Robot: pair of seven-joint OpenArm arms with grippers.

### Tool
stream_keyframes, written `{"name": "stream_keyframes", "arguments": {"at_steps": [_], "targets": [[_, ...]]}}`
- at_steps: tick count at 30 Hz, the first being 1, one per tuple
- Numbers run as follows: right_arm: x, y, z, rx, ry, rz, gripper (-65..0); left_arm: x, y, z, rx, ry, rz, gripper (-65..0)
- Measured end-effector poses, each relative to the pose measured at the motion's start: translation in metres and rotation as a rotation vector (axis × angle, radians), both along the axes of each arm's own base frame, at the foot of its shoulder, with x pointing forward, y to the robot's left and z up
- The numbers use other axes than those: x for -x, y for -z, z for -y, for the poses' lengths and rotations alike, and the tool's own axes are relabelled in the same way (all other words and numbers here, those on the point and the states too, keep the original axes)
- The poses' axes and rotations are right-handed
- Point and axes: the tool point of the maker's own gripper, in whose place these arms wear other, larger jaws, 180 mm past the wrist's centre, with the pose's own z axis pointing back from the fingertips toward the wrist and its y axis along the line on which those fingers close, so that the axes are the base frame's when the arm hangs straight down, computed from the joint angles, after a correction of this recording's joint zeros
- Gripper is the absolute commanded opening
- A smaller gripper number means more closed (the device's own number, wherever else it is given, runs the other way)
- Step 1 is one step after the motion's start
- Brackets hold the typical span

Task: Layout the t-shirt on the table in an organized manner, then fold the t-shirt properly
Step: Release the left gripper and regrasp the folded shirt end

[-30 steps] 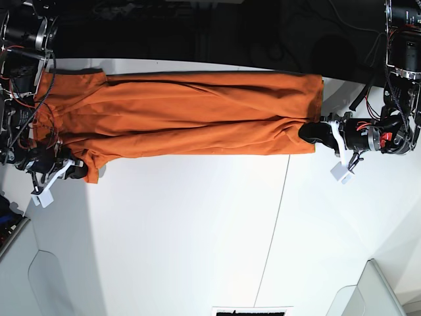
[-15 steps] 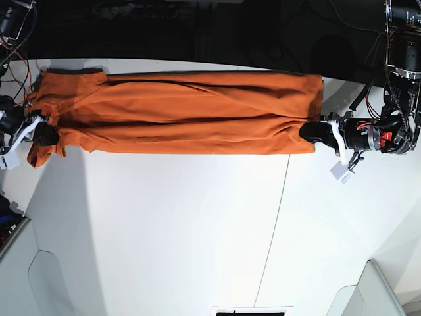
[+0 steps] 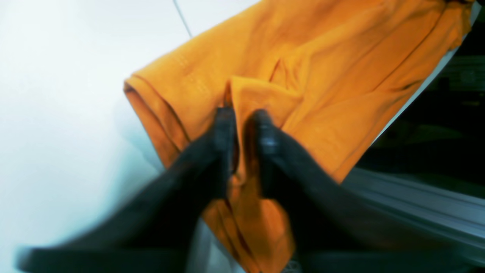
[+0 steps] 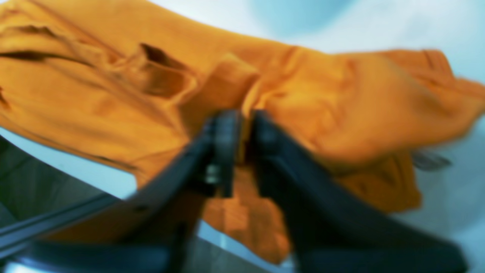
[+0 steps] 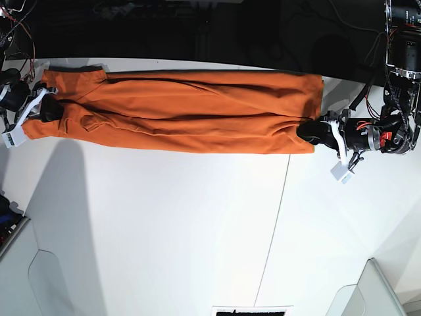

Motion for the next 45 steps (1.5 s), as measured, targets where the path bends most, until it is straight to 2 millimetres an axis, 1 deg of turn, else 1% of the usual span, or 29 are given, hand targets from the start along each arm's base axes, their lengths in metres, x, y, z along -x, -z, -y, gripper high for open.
{"name": "stream_keyframes", "arguments": {"at_steps": [1,2,5,7,10,12,15,17,18,20,22,23,25,28,30,32,34,37,40,42,45], "targets": [[-0.001,0.000,-0.001,-0.006,0.001,0.002,-40.1,-0.001,-0.001,0.001,0.009,-0.001,0.002,-41.1],[-0.001,-0.001,-0.003,-0.016,-0.001,0.007,-39.3,-0.002,-0.002,0.002,0.014,-0.002,0.004,-41.1],[-0.002,-0.008,-0.006,0.000,-0.019,0.023,-39.3,-0.004,-0.007,-0.003,0.018,-0.013,0.014,-41.1],[-0.006,-0.016,-0.009,0.007,-0.034,0.049,-39.3,-0.007,-0.014,-0.009,0.034,-0.031,0.024,-41.1],[-0.010,-0.024,-0.013,0.019,-0.049,0.076,-39.3,-0.009,-0.023,-0.021,0.037,-0.053,0.025,-41.2],[-0.013,-0.029,-0.015,0.022,-0.053,0.096,-39.3,-0.013,-0.033,-0.030,0.054,-0.082,0.045,-41.9],[-0.020,-0.030,-0.009,0.040,-0.034,0.123,-39.3,-0.020,-0.047,-0.048,0.061,-0.135,0.085,-42.9],[-0.018,-0.021,-0.001,0.054,-0.012,0.105,-39.3,-0.020,-0.051,-0.056,0.063,-0.157,0.095,-42.8],[-0.017,-0.016,0.001,0.053,0.000,0.096,-39.3,-0.017,-0.050,-0.056,0.067,-0.161,0.090,-42.5],[-0.016,-0.007,0.006,0.036,0.029,0.084,-39.3,-0.003,-0.037,-0.054,0.067,-0.157,0.045,-42.1],[-0.015,0.000,0.010,0.020,0.050,0.074,-39.3,0.009,-0.025,-0.045,0.087,-0.157,0.007,-42.1],[-0.014,0.003,0.011,0.014,0.057,0.066,-39.3,0.012,-0.022,-0.041,0.102,-0.165,0.000,-42.1],[-0.010,0.010,0.014,0.005,0.071,0.042,-39.3,0.007,-0.025,-0.040,0.140,-0.206,0.025,-42.1],[-0.006,0.017,0.015,-0.004,0.083,0.019,-39.3,0.003,-0.030,-0.048,0.175,-0.278,0.064,-36.9],[-0.005,0.019,0.017,-0.006,0.087,0.012,-39.3,0.011,-0.022,-0.045,0.199,-0.311,0.050,-33.7],[-0.004,0.022,0.017,-0.009,0.092,0.005,-39.3,0.024,-0.009,-0.040,0.214,-0.339,0.016,-33.2],[-0.003,0.023,0.018,-0.011,0.094,0.000,-39.3,0.033,-0.002,-0.040,0.229,-0.380,0.003,-33.2],[-0.003,0.023,0.018,-0.007,0.094,-0.002,-39.3,0.032,0.000,-0.050,0.245,-0.471,0.040,-33.2],[-0.001,0.025,0.018,-0.006,0.091,-0.012,-39.3,0.037,0.005,-0.053,0.254,-0.523,0.040,-33.2],[-0.001,0.025,0.018,-0.005,0.091,-0.014,-39.3,0.042,0.010,-0.049,0.262,-0.531,0.025,-33.2],[-0.001,0.025,0.018,-0.005,0.091,-0.014,-39.3,0.044,0.014,-0.039,0.295,-0.544,0.022,-33.2]]}}
